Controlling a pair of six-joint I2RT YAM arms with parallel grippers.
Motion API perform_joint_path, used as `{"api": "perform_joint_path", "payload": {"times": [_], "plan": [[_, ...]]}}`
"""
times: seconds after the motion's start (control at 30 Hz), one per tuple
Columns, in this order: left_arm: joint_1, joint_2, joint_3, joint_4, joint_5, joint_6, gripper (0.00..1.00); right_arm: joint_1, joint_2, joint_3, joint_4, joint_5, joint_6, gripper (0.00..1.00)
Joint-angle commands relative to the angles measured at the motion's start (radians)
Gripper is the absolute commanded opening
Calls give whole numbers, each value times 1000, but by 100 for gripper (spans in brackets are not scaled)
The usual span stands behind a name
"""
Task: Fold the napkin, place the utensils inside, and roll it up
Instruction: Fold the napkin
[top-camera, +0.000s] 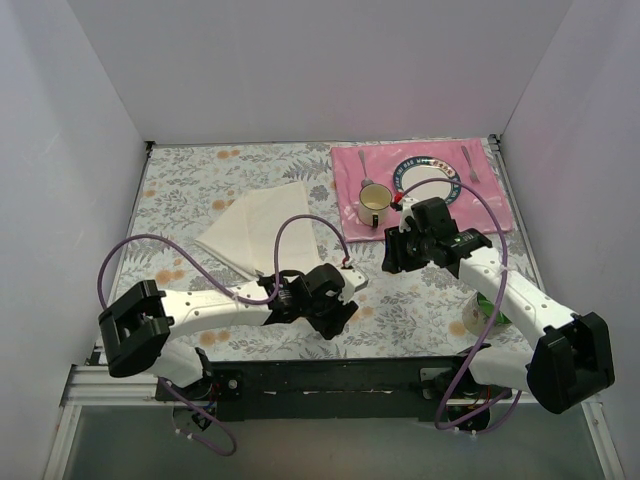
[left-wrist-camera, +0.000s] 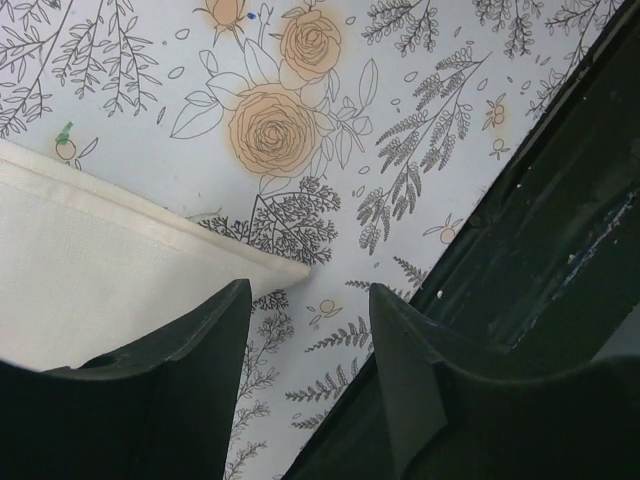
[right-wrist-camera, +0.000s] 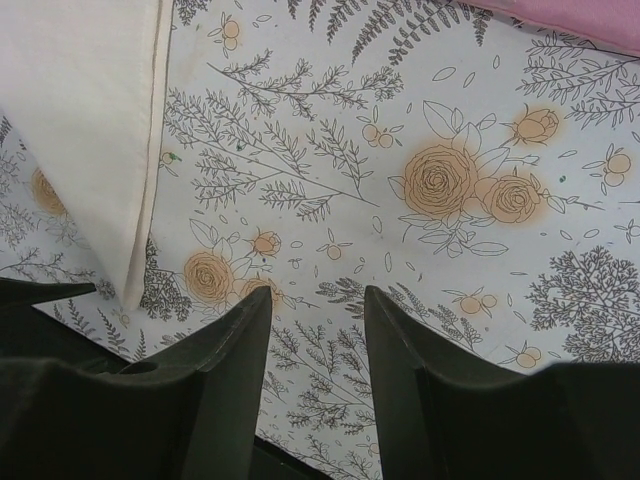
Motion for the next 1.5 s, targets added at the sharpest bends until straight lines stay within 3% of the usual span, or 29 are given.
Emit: {"api": "perform_joint_path", "payload": {"times": [0.0,0.27,0.6,1.03,1.23,1.47], "plan": [[-1,20,-13,56,-28,13,50,-6,-24,-12,11,-26,8,51],[-3,78,-8,51,-118,6,49,-6,-21,-15,14,-34,3,51],[-1,127,-11,36,-132,-22,45,-5,-31,-28,17,-40,-1,50],[0,52,5,2,-279,-122,9,-5,-14,-42,40,-72,2,50],[104,-43,32,-4,-180,-235,0,-6,0,-31,40,-82,-3,50],[374,-169,-4,28,20,-367,0,-6,12,-25,46,-106,-3,51]]}}
